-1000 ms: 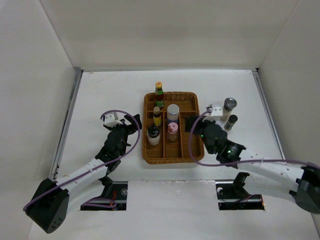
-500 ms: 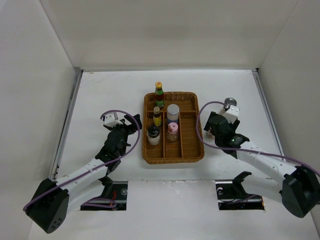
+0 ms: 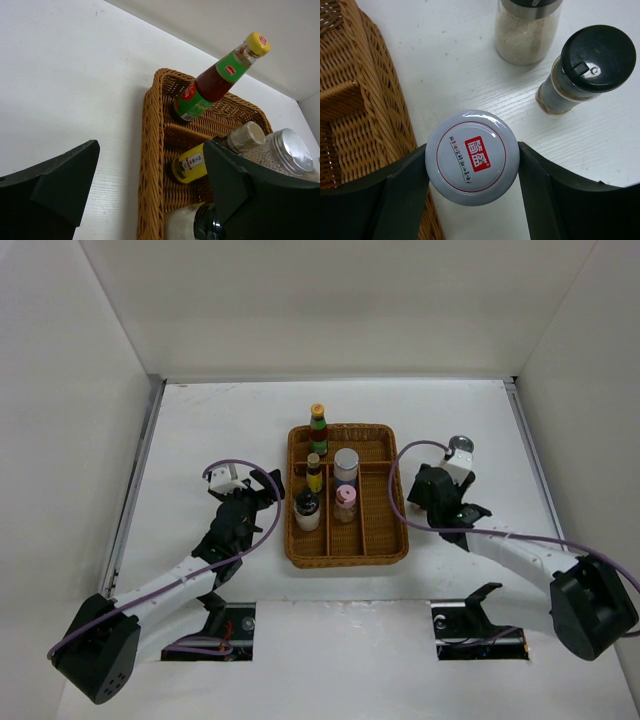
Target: Organize the condiment bottles
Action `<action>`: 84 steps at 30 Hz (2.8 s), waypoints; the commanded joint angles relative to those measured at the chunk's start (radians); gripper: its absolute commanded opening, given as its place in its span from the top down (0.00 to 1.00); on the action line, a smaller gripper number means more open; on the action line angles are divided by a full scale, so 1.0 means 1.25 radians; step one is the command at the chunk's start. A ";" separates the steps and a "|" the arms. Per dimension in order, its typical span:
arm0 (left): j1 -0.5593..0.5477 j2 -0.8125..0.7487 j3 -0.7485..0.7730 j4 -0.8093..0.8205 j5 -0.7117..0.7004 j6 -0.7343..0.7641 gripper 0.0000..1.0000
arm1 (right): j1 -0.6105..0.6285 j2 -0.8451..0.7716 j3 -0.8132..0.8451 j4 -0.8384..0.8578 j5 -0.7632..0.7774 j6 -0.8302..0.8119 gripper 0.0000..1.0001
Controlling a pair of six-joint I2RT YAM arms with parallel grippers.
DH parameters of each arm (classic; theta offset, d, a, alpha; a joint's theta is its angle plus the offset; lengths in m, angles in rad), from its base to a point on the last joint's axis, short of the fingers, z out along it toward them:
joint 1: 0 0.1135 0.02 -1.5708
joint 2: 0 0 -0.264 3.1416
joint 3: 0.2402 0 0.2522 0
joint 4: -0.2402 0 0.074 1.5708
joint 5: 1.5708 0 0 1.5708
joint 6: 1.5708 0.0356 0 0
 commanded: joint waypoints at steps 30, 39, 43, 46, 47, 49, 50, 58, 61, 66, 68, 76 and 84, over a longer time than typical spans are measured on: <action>0.008 -0.025 -0.005 0.032 0.003 -0.007 0.16 | 0.523 0.051 0.135 0.216 0.017 -0.107 0.54; 0.008 -0.012 -0.002 0.037 0.005 -0.007 0.16 | 0.546 0.117 0.105 0.246 0.020 -0.097 0.46; 0.009 -0.016 -0.003 0.033 0.005 -0.007 0.16 | 0.546 0.125 0.095 0.254 0.016 -0.095 0.28; 0.009 -0.014 -0.004 0.037 0.005 -0.007 0.16 | 0.546 0.086 0.097 0.240 0.023 -0.110 0.18; 0.009 -0.011 -0.002 0.036 0.005 -0.007 0.16 | 0.546 0.070 0.097 0.233 0.020 -0.112 0.17; 0.004 -0.012 -0.002 0.035 0.005 -0.007 0.16 | 0.548 0.020 0.096 0.207 0.018 -0.128 0.13; 0.003 -0.015 -0.002 0.036 0.005 -0.007 0.16 | 0.550 -0.016 0.091 0.195 0.027 -0.143 0.12; -0.001 -0.012 -0.002 0.040 0.004 -0.009 0.15 | 0.213 -0.201 0.070 0.199 0.083 -0.111 0.70; -0.003 -0.021 -0.008 0.036 0.005 -0.009 0.15 | 0.040 -0.116 0.139 0.174 0.083 -0.136 0.68; -0.014 -0.021 -0.007 0.035 0.009 -0.010 0.15 | -0.143 0.048 0.265 0.099 0.086 -0.215 0.21; -0.022 -0.018 -0.007 0.040 0.010 -0.010 0.15 | -0.181 0.094 0.302 0.066 0.081 -0.224 0.13; -0.020 -0.002 -0.001 0.041 0.010 -0.010 0.15 | -0.276 0.191 0.343 0.049 -0.060 -0.240 0.06; -0.019 0.005 0.000 0.042 0.010 -0.011 0.15 | -0.296 0.268 0.348 0.049 -0.133 -0.199 0.10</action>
